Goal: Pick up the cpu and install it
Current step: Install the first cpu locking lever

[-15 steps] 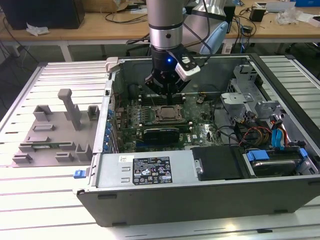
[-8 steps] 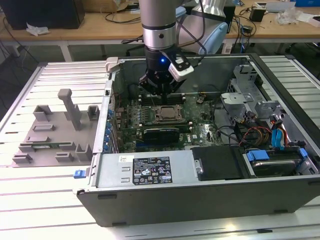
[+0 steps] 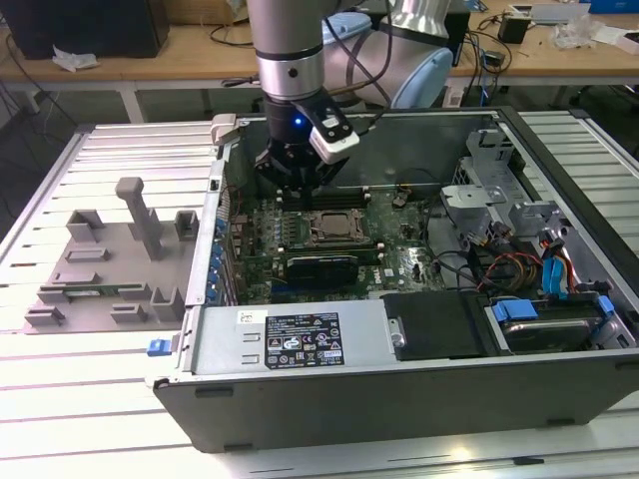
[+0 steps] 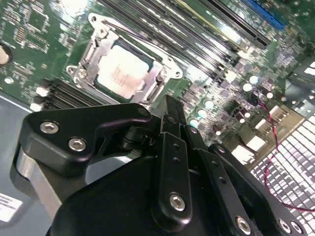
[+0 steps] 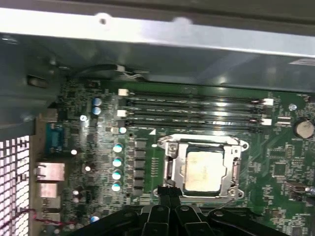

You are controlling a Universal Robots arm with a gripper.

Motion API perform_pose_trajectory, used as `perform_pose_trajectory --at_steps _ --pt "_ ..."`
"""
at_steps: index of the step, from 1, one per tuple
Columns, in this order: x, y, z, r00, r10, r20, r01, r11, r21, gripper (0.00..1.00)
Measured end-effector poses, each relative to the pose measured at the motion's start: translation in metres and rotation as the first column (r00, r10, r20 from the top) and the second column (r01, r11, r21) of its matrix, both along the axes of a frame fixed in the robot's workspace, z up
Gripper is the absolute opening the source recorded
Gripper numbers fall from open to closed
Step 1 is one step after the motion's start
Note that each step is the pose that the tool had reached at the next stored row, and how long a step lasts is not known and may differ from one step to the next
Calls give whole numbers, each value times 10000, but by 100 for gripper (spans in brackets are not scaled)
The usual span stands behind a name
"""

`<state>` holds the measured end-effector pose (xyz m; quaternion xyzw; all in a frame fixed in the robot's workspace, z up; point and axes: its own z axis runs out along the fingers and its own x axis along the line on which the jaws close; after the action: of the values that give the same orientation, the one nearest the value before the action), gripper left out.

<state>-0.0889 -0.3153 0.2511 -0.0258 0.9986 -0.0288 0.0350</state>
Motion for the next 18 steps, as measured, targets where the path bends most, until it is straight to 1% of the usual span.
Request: perform_pose_trajectory --at_steps 1,3,8,9,10,11,13,14,17,18 --pt "-19 0 0 10000 -1 0 1 10000 0 11" --pt "-97 0 0 10000 1 0 -1 10000 0 11" --pt "-101 0 0 10000 1 -1 -1 10000 2 11" --pt "-107 -1 -1 10000 -1 0 1 10000 83 11" --pt "-113 0 -3 10000 0 0 0 9998 212 11" --pt "-117 0 -4 10000 0 0 0 9995 312 11" --pt "-133 0 -8 10000 0 0 0 9978 664 11" --pt "-138 0 -9 10000 0 0 0 9971 761 11" --pt "-156 0 -12 10000 0 -1 0 9931 1169 11" --pt "-161 0 -13 10000 1 -2 -1 9917 1289 11"
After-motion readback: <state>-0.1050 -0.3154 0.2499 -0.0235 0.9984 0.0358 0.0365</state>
